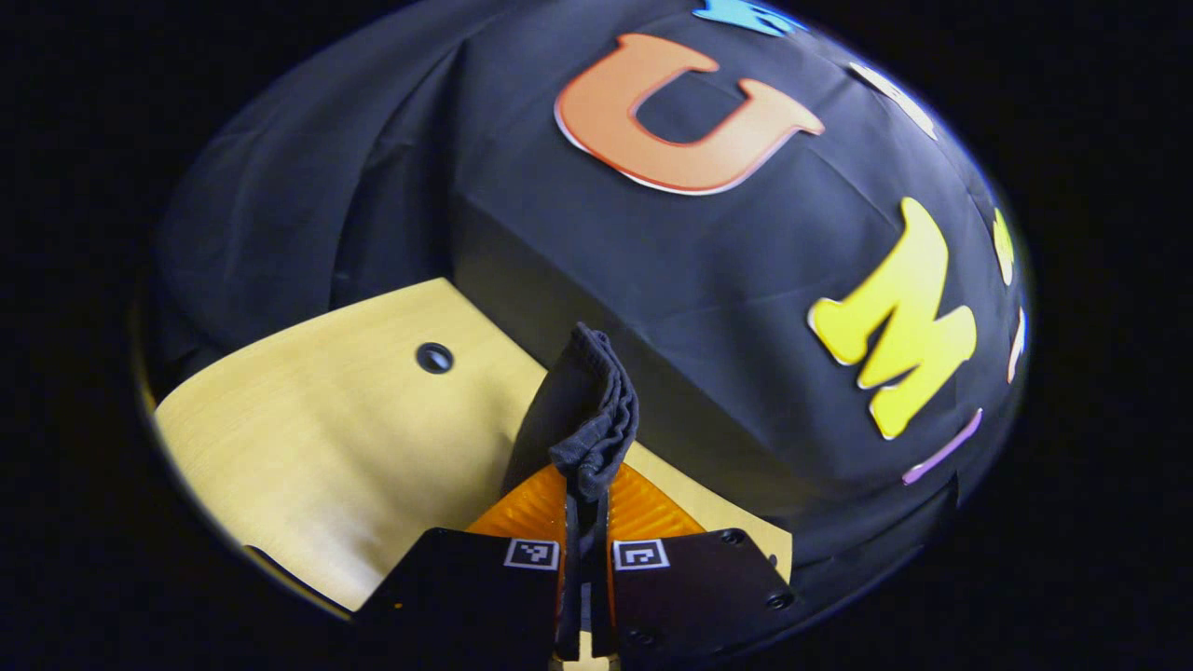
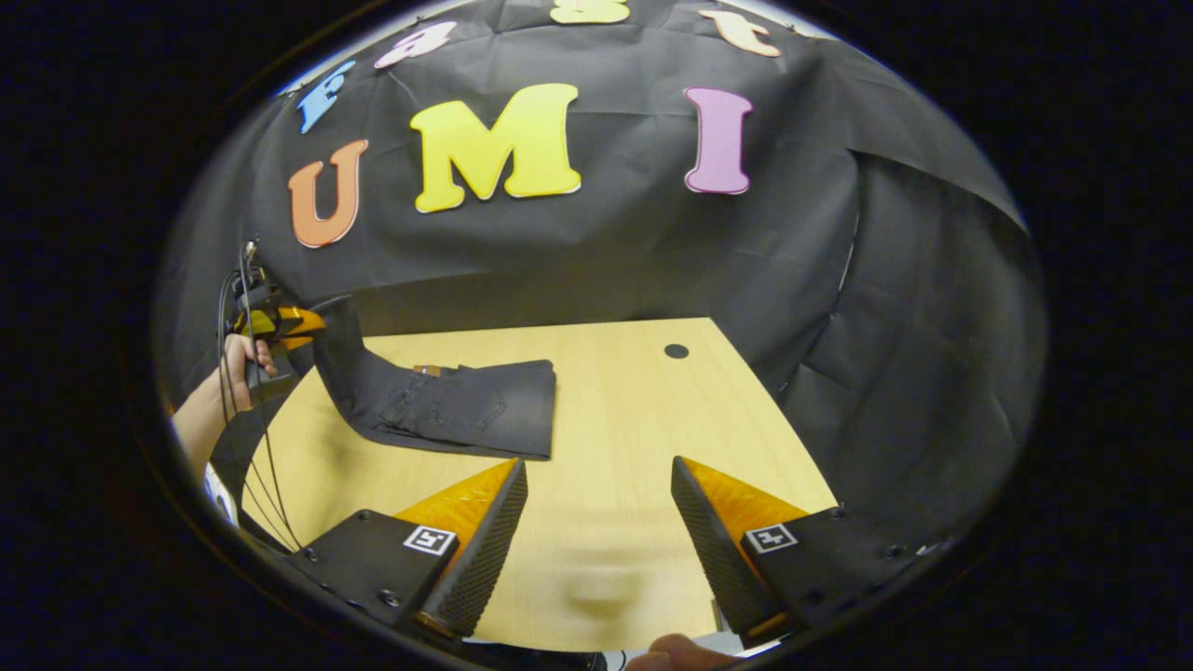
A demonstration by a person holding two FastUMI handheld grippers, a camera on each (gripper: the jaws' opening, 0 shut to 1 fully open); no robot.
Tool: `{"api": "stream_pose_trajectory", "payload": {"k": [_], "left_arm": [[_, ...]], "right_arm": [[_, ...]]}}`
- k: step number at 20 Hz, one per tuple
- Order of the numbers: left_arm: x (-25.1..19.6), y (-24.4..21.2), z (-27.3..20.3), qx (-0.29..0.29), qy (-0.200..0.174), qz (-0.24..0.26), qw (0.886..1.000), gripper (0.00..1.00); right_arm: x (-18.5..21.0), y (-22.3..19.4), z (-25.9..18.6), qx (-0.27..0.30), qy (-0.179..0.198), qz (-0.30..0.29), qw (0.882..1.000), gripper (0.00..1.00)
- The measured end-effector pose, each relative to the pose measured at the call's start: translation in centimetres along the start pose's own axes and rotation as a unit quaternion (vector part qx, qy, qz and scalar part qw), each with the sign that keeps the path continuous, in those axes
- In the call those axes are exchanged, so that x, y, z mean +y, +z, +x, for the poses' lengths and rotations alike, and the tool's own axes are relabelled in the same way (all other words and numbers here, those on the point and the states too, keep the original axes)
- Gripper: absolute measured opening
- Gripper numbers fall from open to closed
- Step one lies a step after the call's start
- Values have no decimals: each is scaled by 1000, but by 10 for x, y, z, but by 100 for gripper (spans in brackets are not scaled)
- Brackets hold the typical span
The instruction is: Grasp the waist and the cuffs of the jeans and fold them to make the two legs overlap; first hold the waist and fold one-third of the jeans toward the cuffs, then hold the cuffs and fold the remaining one-third in the same direction to finish folding.
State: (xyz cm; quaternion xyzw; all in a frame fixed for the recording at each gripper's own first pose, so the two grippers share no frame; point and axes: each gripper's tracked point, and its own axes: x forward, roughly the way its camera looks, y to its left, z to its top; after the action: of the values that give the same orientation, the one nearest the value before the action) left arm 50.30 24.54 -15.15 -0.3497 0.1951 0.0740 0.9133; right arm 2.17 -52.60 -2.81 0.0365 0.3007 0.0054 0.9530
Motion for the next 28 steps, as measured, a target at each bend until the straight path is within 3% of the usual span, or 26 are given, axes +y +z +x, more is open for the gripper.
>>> {"api": "stream_pose_trajectory", "payload": {"k": [7,11,21,28], "left_arm": [[-109,-69,-6,42,-66,49,996,7],[-146,-125,1,79,-77,75,991,7],[-169,-262,40,147,-41,202,967,7],[-153,-304,73,159,10,244,957,8]], "right_arm": [[-39,-18,-31,-9,-30,39,999,94],[-65,-28,-43,-6,-52,65,996,94],[-113,-65,-53,23,-103,101,989,94],[-126,-70,-48,39,-126,102,986,94]]}}
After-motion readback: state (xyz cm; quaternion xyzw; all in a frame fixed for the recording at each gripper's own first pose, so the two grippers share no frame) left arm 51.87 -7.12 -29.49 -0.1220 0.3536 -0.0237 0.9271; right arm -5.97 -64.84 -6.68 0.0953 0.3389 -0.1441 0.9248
